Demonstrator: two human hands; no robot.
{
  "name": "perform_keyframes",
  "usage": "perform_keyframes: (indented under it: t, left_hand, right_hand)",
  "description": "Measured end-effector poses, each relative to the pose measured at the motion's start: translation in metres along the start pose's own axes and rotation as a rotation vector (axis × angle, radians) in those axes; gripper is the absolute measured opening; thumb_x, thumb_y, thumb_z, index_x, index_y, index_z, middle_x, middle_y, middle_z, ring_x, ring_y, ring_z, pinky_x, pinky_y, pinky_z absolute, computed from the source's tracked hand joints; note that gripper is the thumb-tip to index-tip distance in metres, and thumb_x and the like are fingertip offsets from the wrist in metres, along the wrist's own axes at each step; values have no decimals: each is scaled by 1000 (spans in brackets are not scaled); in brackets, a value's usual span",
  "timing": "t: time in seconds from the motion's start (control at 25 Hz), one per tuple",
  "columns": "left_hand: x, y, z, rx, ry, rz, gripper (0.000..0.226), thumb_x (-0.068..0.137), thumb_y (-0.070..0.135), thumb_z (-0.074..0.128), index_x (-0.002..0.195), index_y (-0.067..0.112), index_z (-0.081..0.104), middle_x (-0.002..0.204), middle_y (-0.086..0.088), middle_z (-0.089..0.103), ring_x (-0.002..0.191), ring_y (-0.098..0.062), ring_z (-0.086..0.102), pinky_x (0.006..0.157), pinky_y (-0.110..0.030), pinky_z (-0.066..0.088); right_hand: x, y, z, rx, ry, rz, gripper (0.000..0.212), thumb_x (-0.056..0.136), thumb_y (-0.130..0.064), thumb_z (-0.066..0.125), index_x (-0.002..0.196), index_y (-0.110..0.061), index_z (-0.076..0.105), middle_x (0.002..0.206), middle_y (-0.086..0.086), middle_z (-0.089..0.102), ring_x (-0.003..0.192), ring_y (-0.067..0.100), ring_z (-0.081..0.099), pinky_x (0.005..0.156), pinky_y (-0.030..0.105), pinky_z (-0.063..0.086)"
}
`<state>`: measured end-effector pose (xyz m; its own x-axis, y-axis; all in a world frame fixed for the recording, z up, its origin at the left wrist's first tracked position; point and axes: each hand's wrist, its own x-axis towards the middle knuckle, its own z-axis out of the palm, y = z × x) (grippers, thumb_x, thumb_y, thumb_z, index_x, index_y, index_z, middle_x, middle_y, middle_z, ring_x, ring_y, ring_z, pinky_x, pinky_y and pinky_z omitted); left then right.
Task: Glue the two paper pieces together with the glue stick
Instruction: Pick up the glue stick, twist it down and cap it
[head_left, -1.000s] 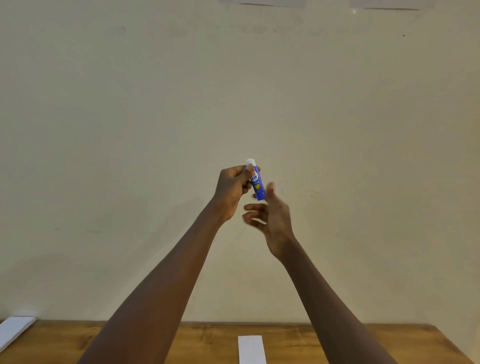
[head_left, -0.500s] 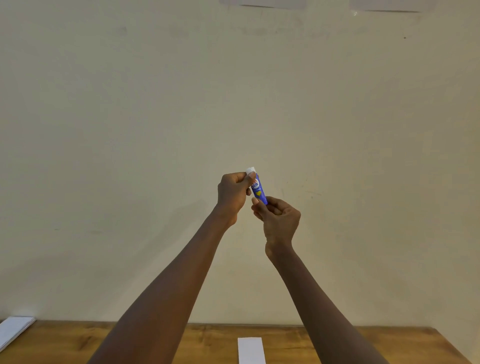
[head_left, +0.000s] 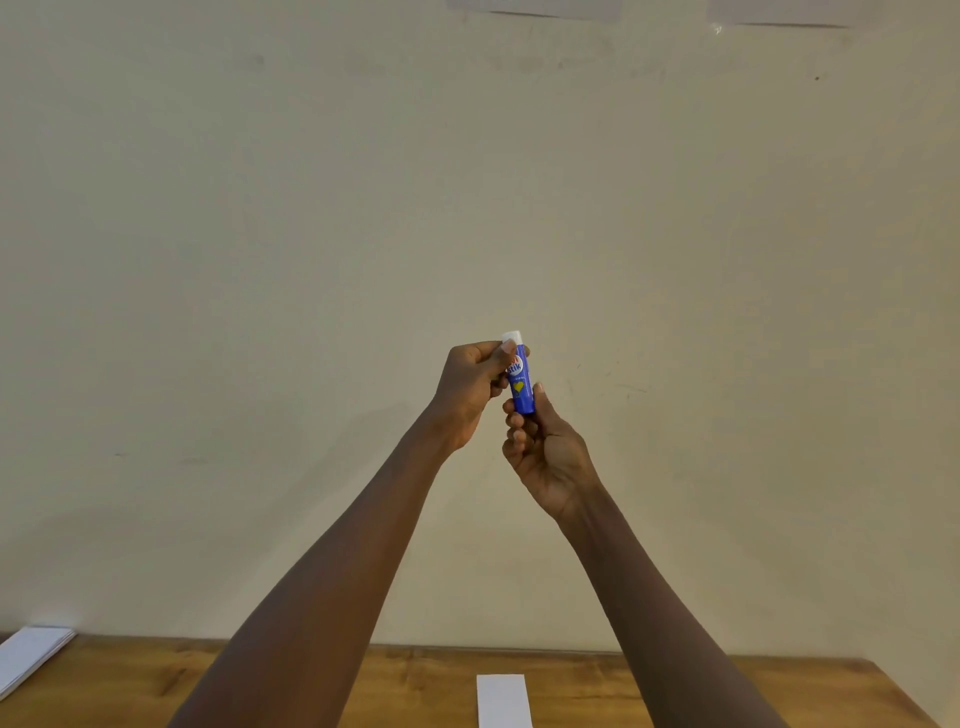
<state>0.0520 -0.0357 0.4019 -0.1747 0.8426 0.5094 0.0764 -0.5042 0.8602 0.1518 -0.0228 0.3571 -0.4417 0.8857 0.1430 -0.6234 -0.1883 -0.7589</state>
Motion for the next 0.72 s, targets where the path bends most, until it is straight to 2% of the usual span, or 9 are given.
perform_keyframes:
  t: [0.16, 0.24, 0.32, 0.44, 0.56, 0.72]
  left_hand:
    - [2, 0, -2, 82, 34, 33, 28, 92, 20, 45, 101, -1, 62, 80, -2, 59, 62, -11, 39, 51, -9, 39]
    - [2, -2, -2, 73, 56, 28, 29, 92, 19, 46, 103, -3, 62, 73, 2, 57, 59, -11, 39, 50, -8, 39]
    - [2, -6, -2, 81, 78, 14, 31, 92, 20, 46, 104, -4, 61, 69, 2, 55, 58, -11, 38, 50, -10, 39]
    - [1, -11, -2, 93, 84, -14, 30, 92, 23, 45, 102, 0, 62, 68, 0, 53, 60, -10, 39, 57, -17, 39]
    - [-1, -10, -4, 5, 13, -71, 26, 93, 25, 43, 102, 8, 60, 74, 1, 53, 64, -9, 41, 61, -17, 39]
    - [2, -3, -4, -159, 10, -152, 36, 97, 24, 31, 129, 11, 41, 86, -1, 50, 86, -16, 51, 86, -28, 40]
  right_hand:
    - [1, 8, 5, 35, 62, -148, 27, 88, -26, 51, 84, -3, 64, 56, 3, 71, 52, 11, 67, 51, 17, 55]
    - [2, 10, 6, 24, 139, -234, 17, 83, -14, 59, 88, 0, 65, 63, 8, 71, 56, 14, 69, 55, 19, 57]
    - [2, 12, 8, -39, 238, -303, 18, 77, -4, 64, 94, 5, 63, 72, 12, 67, 54, 13, 68, 56, 19, 58]
    - [1, 11, 8, -205, 315, -331, 16, 74, -2, 67, 89, 4, 64, 79, 16, 65, 51, 12, 66, 54, 18, 56]
    - [-2, 3, 8, -178, 310, -292, 2, 76, -1, 66, 77, 0, 64, 73, 15, 64, 50, 13, 66, 52, 18, 56]
    - [-5, 0, 3, -96, 299, -257, 4, 78, -4, 63, 75, -7, 63, 69, 12, 67, 53, 15, 68, 53, 20, 58]
